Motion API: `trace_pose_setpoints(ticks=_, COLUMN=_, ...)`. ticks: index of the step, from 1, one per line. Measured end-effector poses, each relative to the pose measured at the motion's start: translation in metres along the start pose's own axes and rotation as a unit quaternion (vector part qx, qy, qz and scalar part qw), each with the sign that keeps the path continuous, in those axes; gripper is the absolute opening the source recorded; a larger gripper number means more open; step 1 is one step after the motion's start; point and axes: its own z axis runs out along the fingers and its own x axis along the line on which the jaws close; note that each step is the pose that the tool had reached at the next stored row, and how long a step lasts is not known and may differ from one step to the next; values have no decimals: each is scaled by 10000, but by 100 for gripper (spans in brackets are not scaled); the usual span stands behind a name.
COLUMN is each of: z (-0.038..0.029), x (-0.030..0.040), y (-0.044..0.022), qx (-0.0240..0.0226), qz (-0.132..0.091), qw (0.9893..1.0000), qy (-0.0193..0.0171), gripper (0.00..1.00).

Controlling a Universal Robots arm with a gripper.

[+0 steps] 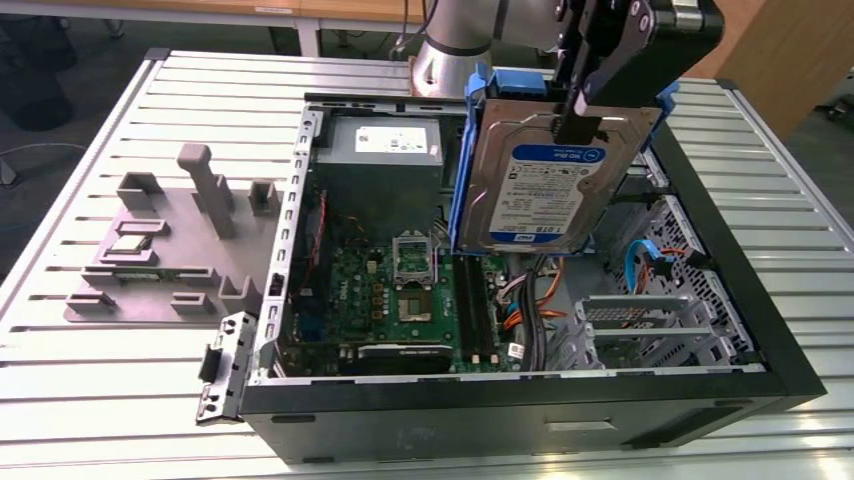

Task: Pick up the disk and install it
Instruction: 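Pick up the disk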

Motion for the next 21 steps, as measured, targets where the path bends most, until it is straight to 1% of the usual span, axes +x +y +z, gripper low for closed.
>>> trace_pose_setpoints(ticks=2, z=0, x=0, y=-3, qx=0, qz=0, qw=10000, qy=0, gripper=35)
trace_pose_setpoints(ticks=4, z=1, x=-2, y=-28, qx=0, qz=4, qw=10000, qy=0, gripper=35)
trace_pose_setpoints(ticks=8, z=1, x=-6, y=-120, qx=0, qz=18, qw=10000, qy=0, gripper=35)
trace_pose_setpoints(ticks=11, z=3, x=8, y=-160, qx=0, qz=31, qw=10000, qy=0, gripper=35)
trace_pose_setpoints(ticks=14, z=4, x=33, y=-176, qx=1, qz=39, qw=10000, qy=0, gripper=35)
trace_pose_setpoints(ticks=20, z=4, x=35, y=-176, qx=1, qz=39, qw=10000, qy=0, gripper=35)
trace_pose_setpoints(ticks=21, z=4, x=49, y=-177, qx=1, qz=39, qw=10000, qy=0, gripper=35)
